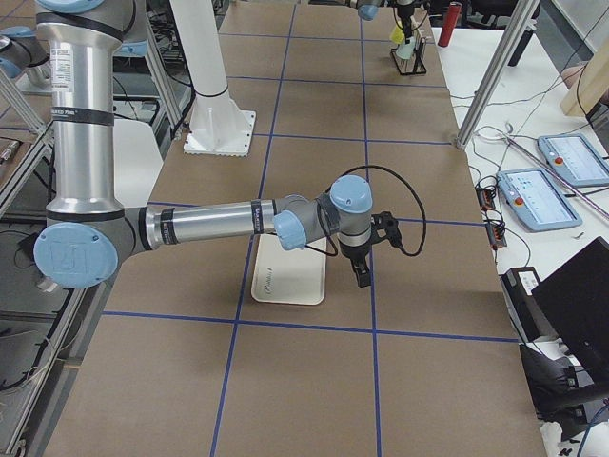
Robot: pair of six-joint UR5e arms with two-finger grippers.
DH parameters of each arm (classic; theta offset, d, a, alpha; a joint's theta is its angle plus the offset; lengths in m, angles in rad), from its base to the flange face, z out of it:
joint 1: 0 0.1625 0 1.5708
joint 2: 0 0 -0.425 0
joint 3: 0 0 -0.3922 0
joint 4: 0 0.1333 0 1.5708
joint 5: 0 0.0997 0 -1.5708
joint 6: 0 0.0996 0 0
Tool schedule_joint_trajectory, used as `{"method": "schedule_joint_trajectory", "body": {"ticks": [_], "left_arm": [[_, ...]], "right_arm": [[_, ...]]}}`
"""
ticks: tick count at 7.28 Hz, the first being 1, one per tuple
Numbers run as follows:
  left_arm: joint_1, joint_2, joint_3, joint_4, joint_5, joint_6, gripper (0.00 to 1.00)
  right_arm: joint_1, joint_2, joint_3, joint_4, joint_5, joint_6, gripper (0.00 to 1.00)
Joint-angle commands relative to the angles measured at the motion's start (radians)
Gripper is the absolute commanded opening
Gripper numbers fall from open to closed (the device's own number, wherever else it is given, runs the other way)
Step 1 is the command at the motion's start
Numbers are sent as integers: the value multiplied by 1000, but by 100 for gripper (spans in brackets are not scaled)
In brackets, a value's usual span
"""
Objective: Left arm grabs green cup and hands to right arm on tray
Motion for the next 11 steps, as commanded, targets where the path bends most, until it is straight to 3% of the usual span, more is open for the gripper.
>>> {"method": "schedule_joint_trajectory", "body": {"ticks": [1, 11], "left_arm": [[2, -16, 13, -1, -1, 0, 94], [18, -16, 44, -1, 1, 11, 90]], "right_arm": [[0, 0, 0, 0, 0, 0, 100], [-5, -2, -2, -2, 2, 2, 100]]}}
